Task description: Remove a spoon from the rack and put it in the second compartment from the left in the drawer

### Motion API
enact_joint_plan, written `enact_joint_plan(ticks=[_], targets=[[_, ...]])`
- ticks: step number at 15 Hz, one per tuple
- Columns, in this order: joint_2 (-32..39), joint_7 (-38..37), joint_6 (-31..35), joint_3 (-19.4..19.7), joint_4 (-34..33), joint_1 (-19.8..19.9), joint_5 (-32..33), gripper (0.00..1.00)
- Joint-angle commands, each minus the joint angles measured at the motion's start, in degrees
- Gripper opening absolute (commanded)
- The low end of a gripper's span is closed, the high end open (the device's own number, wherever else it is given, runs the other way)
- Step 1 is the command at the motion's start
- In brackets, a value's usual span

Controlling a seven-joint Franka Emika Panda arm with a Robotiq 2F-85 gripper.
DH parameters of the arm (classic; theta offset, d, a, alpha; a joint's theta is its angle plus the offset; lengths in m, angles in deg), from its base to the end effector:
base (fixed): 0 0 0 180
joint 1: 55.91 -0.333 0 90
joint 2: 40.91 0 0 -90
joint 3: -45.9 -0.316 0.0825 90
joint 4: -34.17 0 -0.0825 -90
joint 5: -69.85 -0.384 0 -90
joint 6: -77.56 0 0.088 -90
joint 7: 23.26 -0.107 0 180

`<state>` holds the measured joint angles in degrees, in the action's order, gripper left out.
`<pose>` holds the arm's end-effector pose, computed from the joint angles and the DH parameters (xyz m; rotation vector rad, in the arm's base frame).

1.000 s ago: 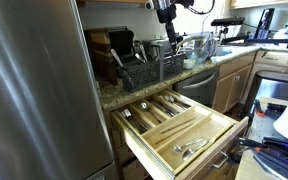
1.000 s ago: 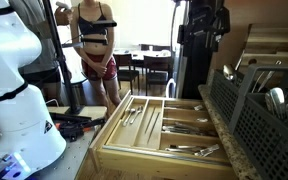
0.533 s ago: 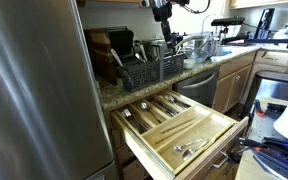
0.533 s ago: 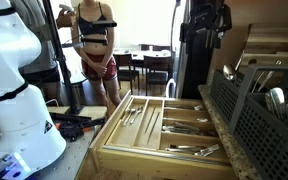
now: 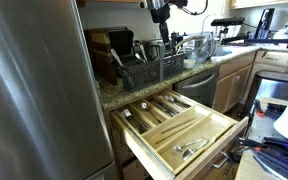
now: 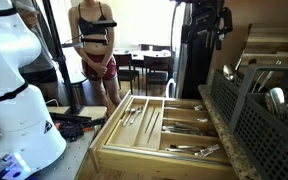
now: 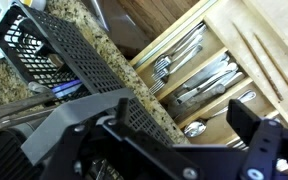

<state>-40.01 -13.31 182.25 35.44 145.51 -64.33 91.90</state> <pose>0.5299 0.1486 0.4666 2.6321 0.8530 -0.1415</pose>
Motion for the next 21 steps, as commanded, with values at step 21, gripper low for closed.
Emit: enact_joint_plan(ticks=[21], targets=[[13.6, -6.3, -1.2, 1.6, -16.0, -1.6, 1.2, 1.0]])
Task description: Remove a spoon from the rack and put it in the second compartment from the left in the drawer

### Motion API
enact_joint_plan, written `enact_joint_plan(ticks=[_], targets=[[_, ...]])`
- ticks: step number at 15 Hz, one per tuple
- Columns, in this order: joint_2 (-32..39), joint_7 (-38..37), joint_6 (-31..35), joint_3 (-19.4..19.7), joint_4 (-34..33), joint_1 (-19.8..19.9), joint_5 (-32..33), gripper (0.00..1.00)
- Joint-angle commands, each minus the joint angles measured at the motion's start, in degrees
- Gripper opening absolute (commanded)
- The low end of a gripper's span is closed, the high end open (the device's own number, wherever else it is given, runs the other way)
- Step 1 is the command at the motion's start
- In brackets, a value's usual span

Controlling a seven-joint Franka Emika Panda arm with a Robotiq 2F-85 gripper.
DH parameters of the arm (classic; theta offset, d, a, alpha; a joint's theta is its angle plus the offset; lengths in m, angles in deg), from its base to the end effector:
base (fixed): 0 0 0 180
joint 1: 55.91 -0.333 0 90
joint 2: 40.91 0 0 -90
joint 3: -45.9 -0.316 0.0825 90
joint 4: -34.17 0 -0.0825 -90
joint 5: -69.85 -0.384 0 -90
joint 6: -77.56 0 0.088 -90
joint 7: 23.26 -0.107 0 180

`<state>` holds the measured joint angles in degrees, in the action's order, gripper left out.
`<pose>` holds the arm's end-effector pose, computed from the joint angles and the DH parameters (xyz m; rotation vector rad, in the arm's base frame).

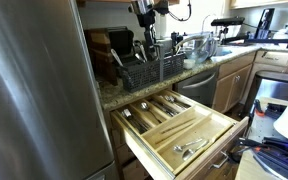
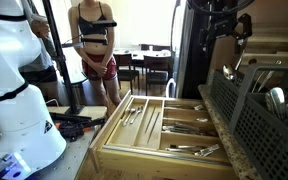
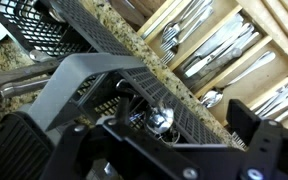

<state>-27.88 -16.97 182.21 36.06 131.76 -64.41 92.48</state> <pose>0.5989 0.1578 0.4552 2.6899 0.7555 -0.0874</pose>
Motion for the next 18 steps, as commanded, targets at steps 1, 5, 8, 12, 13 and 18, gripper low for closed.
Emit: enact_joint_plan(ticks=[1, 5, 8, 12, 13, 18], targets=[[1.9, -3.3, -1.3, 1.0, -2.7, -1.6, 0.6, 1.0], [2.9, -5.8, -1.3, 1.5, -3.5, -2.2, 1.2, 1.0], [3.0, -7.4, -1.1, 1.9, -3.5, -2.2, 1.0, 1.0], [3.2, -9.1, -1.0, 2.3, -3.4, -2.2, 1.0, 1.0], [3.3, -9.6, -1.0, 2.5, -3.4, -2.3, 1.0, 1.0], [4.3, -10.4, -0.7, 2.8, -3.7, -2.5, 1.2, 1.0]])
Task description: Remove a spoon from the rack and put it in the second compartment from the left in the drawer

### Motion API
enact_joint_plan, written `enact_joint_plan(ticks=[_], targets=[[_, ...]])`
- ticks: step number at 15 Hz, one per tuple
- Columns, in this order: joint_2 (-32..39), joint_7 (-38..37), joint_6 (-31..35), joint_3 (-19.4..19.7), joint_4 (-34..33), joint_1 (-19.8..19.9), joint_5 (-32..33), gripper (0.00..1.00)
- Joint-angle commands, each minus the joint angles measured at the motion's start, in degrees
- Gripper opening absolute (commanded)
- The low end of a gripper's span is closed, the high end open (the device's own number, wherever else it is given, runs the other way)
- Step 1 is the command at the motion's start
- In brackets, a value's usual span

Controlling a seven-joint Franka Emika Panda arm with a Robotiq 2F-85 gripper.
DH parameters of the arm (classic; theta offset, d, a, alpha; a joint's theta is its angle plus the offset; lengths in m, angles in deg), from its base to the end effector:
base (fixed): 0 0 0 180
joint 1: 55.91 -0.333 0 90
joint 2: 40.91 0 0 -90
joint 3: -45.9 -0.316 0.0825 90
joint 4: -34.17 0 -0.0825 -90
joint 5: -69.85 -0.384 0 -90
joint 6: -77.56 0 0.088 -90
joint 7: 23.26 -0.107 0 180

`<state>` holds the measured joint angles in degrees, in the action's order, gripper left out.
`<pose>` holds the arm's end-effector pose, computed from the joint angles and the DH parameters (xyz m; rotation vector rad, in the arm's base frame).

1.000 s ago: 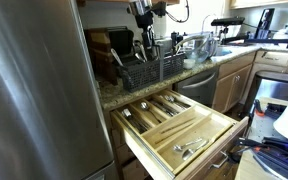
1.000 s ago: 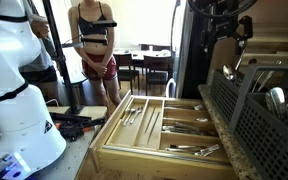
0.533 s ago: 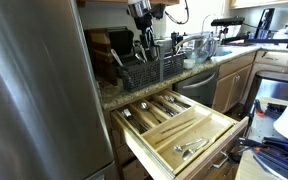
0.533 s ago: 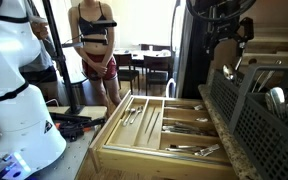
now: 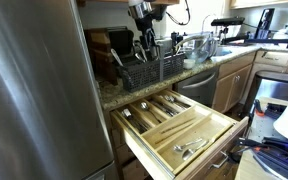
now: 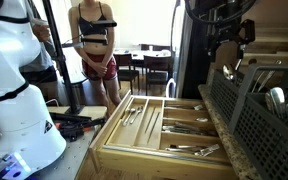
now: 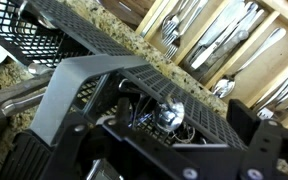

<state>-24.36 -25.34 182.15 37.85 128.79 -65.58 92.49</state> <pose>0.6158 0.1555 0.4405 2.7377 0.5427 -0.0700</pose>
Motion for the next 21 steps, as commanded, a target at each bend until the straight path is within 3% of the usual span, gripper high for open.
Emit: enact_joint_plan(ticks=[1, 21], targets=[[1.0, -2.2, -0.7, 1.1, -0.9, -1.4, 1.3, 1.0], [4.2, -3.2, -0.5, 2.3, -3.3, -1.8, 2.7, 1.0]])
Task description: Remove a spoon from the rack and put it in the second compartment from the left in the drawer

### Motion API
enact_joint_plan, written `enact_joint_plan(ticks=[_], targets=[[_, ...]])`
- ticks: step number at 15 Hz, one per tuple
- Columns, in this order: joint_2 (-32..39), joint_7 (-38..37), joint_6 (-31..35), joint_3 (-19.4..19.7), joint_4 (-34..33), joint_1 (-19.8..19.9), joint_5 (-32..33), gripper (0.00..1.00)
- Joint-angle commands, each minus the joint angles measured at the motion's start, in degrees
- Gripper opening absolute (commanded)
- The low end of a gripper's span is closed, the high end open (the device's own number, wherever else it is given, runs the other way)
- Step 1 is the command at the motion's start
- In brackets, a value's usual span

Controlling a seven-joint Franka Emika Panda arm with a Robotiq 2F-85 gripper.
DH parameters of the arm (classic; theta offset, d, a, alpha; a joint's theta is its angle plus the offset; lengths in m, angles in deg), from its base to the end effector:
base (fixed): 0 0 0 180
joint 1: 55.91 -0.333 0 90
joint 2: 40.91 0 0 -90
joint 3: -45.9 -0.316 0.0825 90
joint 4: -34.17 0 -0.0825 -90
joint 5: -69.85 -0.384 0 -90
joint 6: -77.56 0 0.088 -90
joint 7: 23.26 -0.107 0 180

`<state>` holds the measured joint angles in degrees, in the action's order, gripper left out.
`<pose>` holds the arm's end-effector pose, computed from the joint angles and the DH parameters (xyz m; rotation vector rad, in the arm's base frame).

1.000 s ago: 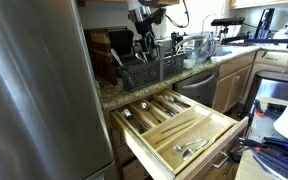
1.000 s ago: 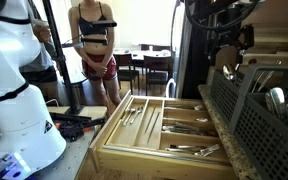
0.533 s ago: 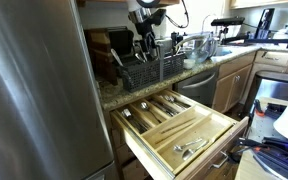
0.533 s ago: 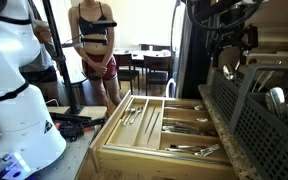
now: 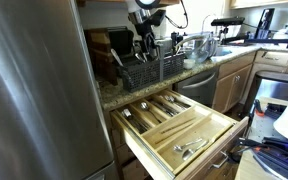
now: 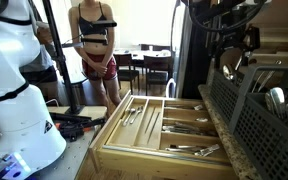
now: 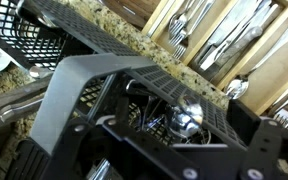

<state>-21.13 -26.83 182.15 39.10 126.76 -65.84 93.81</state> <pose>0.6305 0.1466 0.4212 2.7220 0.4940 -0.0911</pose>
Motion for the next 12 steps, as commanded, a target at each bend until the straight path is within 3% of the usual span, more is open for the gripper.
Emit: enact_joint_plan(ticks=[1, 12], targets=[[1.3, -1.7, -0.6, 1.1, -1.6, -1.6, 1.4, 1.0], [2.2, -1.8, -0.6, 1.6, -2.5, -2.0, 1.3, 1.0]])
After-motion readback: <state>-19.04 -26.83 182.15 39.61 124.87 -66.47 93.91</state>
